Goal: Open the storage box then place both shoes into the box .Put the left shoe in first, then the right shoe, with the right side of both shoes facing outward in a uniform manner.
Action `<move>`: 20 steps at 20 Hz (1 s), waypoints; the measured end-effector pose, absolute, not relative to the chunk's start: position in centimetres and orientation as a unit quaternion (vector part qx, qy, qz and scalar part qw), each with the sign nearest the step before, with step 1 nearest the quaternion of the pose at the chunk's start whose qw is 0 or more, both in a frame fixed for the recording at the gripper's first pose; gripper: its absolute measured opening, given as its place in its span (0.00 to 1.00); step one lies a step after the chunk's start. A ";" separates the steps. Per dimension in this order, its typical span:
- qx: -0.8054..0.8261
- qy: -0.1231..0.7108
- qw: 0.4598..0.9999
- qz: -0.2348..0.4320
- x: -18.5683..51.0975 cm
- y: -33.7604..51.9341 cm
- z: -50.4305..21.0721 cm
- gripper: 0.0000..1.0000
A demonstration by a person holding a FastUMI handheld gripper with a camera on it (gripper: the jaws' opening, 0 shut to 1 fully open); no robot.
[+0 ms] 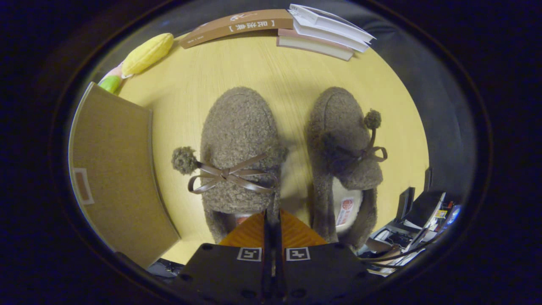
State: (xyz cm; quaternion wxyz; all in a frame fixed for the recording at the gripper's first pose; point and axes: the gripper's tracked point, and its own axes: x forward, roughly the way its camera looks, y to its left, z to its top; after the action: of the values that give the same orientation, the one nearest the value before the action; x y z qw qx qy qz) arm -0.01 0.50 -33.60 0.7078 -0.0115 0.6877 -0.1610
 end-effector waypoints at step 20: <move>-0.066 0.618 0.744 -0.245 -1.6 4.4 -18.3 0.04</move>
State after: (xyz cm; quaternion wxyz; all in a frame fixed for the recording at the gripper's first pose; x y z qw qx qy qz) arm -1.63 4.41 -18.29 0.7440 -0.0663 0.6180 -0.2452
